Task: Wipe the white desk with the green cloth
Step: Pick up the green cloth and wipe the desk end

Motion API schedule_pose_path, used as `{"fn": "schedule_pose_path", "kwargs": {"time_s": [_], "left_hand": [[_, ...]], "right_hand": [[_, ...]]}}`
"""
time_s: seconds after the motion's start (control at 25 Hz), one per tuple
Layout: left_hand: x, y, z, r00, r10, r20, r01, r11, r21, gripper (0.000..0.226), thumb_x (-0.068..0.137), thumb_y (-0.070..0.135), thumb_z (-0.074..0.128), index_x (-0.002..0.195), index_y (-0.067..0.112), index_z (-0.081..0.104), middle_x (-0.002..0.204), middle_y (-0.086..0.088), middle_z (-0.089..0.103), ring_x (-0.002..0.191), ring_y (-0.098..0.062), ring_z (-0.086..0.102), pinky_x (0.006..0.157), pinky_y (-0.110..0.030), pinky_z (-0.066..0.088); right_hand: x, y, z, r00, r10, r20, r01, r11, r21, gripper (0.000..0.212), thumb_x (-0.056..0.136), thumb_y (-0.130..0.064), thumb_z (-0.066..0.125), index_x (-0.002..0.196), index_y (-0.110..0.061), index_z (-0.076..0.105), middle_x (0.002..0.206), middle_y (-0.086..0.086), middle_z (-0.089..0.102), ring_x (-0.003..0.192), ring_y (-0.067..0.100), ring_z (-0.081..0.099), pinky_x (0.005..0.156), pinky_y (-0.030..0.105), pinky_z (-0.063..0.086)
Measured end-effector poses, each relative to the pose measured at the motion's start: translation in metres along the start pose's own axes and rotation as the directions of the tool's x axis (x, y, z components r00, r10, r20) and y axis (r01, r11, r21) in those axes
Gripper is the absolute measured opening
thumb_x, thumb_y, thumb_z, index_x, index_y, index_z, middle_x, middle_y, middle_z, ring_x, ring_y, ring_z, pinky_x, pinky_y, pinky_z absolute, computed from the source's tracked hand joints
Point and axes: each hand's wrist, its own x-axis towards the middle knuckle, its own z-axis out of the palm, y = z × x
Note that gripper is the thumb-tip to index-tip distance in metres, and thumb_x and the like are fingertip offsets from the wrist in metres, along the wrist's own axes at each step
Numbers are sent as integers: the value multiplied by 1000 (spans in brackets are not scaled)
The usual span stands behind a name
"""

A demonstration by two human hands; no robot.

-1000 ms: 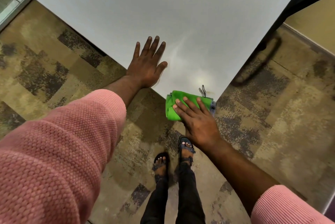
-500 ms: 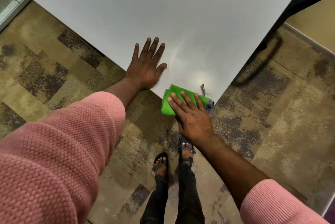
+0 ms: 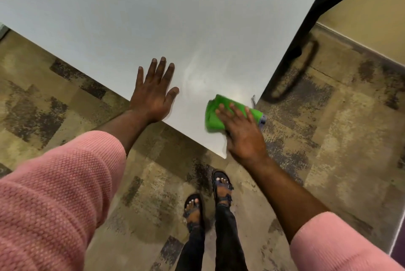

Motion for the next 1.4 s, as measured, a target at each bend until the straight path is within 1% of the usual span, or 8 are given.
{"fn": "schedule_pose_path", "kwargs": {"time_s": [0.12, 0.24, 0.44, 0.56, 0.8, 1.24, 1.32, 1.4], "left_hand": [[0, -1, 2, 1000, 9, -4, -9, 1000, 0, 69, 106, 56, 13, 165, 26, -5, 174, -3, -9, 161, -23, -12, 128, -56, -3], [0, -1, 2, 1000, 12, 2, -12, 1000, -6, 69, 106, 57, 12, 165, 25, -4, 174, -4, -9, 161, -24, -11, 128, -57, -4], [0, -2, 2, 1000, 19, -9, -19, 1000, -18, 70, 105, 57, 12, 165, 25, -4, 174, -4, -7, 161, -24, -11, 128, -57, -4], [1, -2, 4, 1000, 24, -17, -24, 1000, -14, 70, 105, 58, 12, 165, 26, -4, 175, -4, -7, 161, -23, -11, 128, -57, -3], [1, -1, 4, 1000, 22, -20, -22, 1000, -11, 70, 105, 57, 13, 165, 25, -4, 175, -4, -8, 161, -24, -10, 128, -57, -3], [1, -6, 12, 998, 31, -46, -31, 1000, -2, 70, 104, 60, 14, 165, 28, -2, 175, -4, -4, 161, -25, -6, 127, -57, -4], [2, -7, 14, 998, 36, -49, -36, 999, 9, 70, 104, 61, 11, 164, 29, -4, 175, -3, -6, 161, -25, -8, 127, -57, -4], [3, -7, 14, 998, 41, -51, -40, 999, 11, 70, 104, 62, 9, 164, 31, -7, 175, -2, -8, 161, -24, -9, 127, -56, -5]], "right_hand": [[20, 14, -5, 995, 90, -52, -86, 993, 81, 55, 96, -12, 67, 149, -17, 53, 159, 2, 48, 154, 25, 33, 129, 50, 9], [-17, -6, 9, 990, 125, -68, -117, 986, 117, 64, 94, -11, 67, 154, -18, 46, 162, -2, 41, 156, 21, 27, 131, 46, 4], [-73, -22, 23, 1000, 11, 17, -13, 991, 136, 79, 82, -2, 68, 155, -19, 45, 164, -5, 37, 159, 17, 21, 130, 50, 10], [-50, -13, 15, 1000, 18, -20, -15, 991, 132, 67, 86, -7, 68, 151, -19, 52, 160, -5, 45, 155, 19, 30, 129, 51, 13], [-14, -19, 11, 959, 228, -168, -188, 956, 227, 51, 95, -13, 65, 146, -14, 58, 155, 2, 53, 153, 24, 35, 130, 49, 8], [-49, -72, 37, 992, -122, -27, 122, 992, -10, 62, 85, -17, 66, 146, -23, 59, 158, -4, 50, 153, 31, 35, 126, 60, 12], [-77, -52, 35, 991, -133, -22, 133, 991, -9, 67, 81, -13, 70, 146, -21, 58, 159, -4, 49, 153, 30, 34, 124, 63, 17], [-103, -42, 33, 997, -39, -59, 46, 992, 121, 70, 83, -4, 69, 149, -21, 55, 160, -5, 46, 155, 26, 31, 123, 61, 26]]}}
